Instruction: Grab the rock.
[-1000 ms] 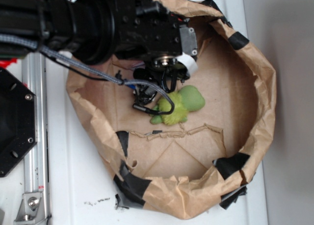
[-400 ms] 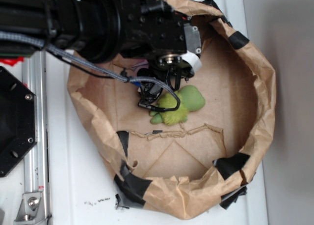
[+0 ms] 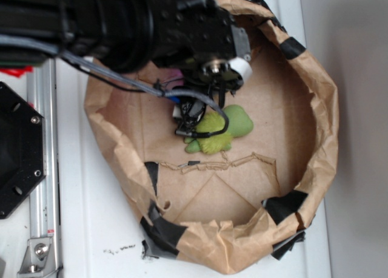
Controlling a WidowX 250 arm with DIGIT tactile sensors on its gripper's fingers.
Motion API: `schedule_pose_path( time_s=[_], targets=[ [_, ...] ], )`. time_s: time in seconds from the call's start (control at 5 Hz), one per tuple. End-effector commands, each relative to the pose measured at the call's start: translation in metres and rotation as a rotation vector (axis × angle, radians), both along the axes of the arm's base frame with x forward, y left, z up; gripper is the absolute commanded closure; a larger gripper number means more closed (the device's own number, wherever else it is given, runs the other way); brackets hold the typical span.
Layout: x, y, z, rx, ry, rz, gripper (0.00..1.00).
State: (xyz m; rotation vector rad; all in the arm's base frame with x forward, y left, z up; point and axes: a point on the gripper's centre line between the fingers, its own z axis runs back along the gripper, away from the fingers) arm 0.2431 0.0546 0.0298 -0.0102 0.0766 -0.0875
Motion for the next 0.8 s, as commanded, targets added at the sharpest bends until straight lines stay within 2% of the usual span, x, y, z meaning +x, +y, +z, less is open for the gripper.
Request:
schedule_pose_path(
  time_s=[0.0, 0.2, 0.4, 0.6],
  targets=[
    [0.015, -0.029, 0.118, -0.062, -0.095, 0.307, 1.00],
    [0.015, -0.043, 0.141, -0.034, -0.089, 0.317, 1.00],
    [0.016, -0.045, 0.139, -0.011, -0.110, 0.324, 1.00],
    [0.016, -0.044, 0.138, -0.011, -0.154, 0.343, 1.00]
  ],
)
